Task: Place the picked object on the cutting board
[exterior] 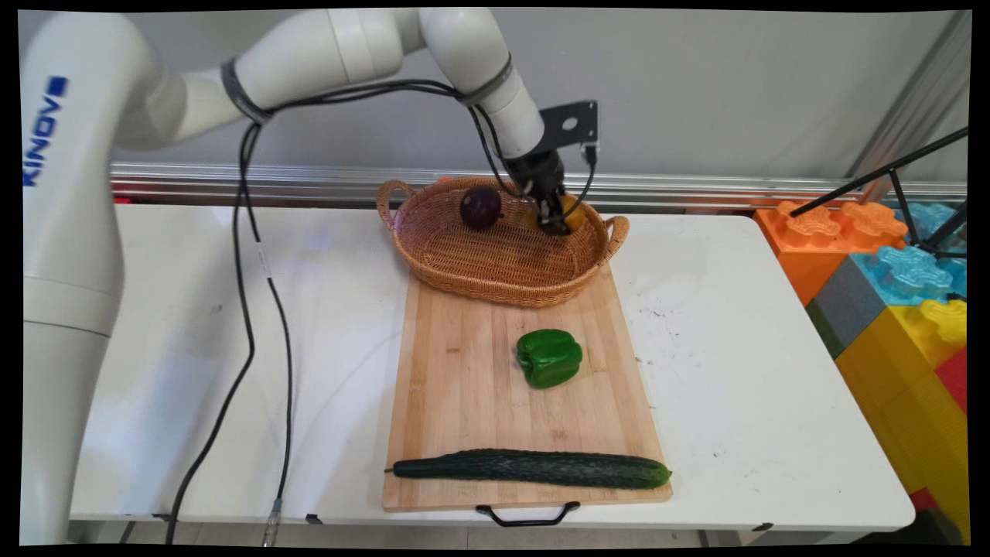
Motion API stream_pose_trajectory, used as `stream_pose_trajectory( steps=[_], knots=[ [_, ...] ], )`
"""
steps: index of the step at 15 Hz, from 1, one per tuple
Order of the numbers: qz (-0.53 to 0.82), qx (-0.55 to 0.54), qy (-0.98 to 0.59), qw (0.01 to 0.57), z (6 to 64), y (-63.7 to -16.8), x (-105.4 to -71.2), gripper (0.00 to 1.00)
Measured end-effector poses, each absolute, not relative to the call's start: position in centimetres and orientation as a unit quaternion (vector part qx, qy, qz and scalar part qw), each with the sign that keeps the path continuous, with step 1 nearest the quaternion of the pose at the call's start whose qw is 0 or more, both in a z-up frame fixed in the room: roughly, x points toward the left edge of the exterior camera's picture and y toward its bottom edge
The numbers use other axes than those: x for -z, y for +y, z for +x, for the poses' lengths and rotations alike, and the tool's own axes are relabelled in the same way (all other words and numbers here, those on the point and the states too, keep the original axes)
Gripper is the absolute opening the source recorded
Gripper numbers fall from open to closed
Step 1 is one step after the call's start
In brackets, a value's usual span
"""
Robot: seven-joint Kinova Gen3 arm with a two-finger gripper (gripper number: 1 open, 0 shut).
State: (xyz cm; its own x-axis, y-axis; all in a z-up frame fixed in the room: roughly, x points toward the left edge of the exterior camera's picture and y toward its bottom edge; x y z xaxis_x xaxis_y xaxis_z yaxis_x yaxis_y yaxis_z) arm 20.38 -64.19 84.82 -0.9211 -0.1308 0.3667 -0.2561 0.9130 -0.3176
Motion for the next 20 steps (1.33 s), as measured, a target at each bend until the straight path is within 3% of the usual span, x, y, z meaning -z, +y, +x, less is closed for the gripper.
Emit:
stream_pose_trajectory(
  steps=[5, 12, 16, 20],
  knots=[
    [0.18, -0.185, -0.938, 0.232, 19.9, -59.8, -90.2, 0.0],
    [0.29, -0.152, -0.913, 0.243, 25.8, -50.5, -97.0, 0.0],
    [0.315, -0.123, -0.908, 0.247, 30.0, -46.1, -98.5, 0.0],
    [0.314, -0.085, -0.91, 0.258, 33.2, -42.5, -97.5, 0.0]
  ],
)
